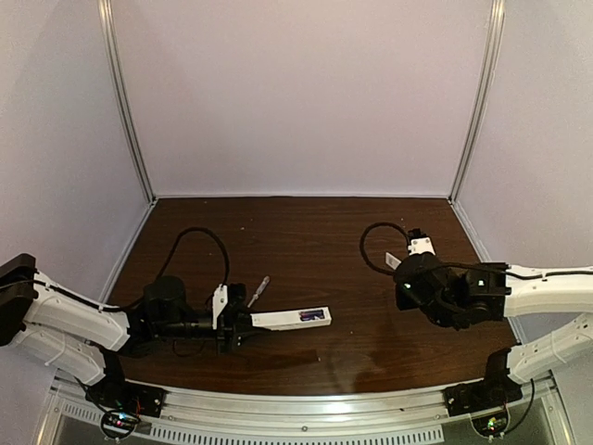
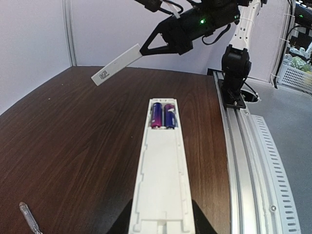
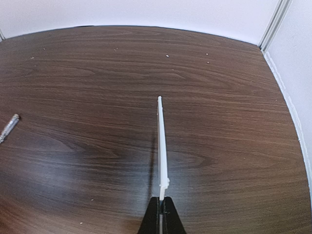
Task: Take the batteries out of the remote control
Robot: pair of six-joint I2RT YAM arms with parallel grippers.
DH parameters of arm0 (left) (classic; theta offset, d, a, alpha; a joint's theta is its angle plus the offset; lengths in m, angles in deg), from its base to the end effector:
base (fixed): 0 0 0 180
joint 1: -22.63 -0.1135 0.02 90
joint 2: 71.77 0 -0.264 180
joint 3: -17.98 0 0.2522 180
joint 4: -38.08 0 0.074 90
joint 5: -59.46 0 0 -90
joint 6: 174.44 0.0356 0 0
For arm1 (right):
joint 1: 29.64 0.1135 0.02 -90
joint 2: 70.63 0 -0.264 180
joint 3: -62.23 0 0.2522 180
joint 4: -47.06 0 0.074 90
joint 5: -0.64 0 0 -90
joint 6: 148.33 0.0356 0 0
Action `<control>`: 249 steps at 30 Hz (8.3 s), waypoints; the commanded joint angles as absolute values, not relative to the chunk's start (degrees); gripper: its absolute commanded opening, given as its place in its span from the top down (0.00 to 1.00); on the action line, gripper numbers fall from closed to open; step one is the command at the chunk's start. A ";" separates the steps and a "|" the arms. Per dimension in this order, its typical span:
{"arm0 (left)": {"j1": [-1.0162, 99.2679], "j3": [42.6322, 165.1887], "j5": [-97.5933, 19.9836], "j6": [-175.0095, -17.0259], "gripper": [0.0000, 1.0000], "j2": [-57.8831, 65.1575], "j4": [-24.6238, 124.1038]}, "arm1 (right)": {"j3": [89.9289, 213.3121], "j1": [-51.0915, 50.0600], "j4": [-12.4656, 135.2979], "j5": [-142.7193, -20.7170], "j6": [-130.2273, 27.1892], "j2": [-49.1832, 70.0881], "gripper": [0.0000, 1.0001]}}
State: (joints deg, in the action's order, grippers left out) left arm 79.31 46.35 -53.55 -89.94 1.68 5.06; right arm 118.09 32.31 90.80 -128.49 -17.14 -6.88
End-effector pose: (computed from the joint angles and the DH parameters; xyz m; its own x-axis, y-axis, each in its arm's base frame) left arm 0.1132 -0.1976 0.1657 -0.2081 0.1559 -0.9656 0.9636 0.2021 -0.1750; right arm 0.1215 0.1802 0.2360 -0.6070 -0.0528 -0.7930 -0.1338 0.9903 0.0365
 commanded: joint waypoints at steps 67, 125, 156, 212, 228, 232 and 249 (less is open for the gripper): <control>79.58 57.60 -60.05 -89.70 1.00 21.00 3.11 | 99.17 30.30 61.17 -87.84 -26.30 -23.14 0.00; 75.49 63.27 -17.20 -99.11 0.32 12.09 39.05 | 105.50 30.30 66.53 -90.25 -26.14 -18.65 0.00; 67.45 68.16 -29.81 -96.36 0.59 28.59 31.78 | 106.39 30.30 63.02 -90.49 -24.79 -10.08 0.00; 73.96 59.05 -58.31 -75.25 1.00 12.76 10.64 | 112.09 28.93 62.80 -72.16 -11.71 -10.61 0.00; 77.59 57.58 -53.93 -72.88 1.00 10.67 9.05 | 120.60 28.10 55.94 -64.55 -0.76 5.95 0.01; 78.32 57.71 -52.99 -72.58 1.00 10.37 9.67 | 122.51 28.10 55.14 -63.92 1.04 8.99 0.06; 80.79 58.61 -50.70 -72.31 1.00 9.08 11.68 | 127.23 28.11 52.61 -60.53 3.99 17.02 0.37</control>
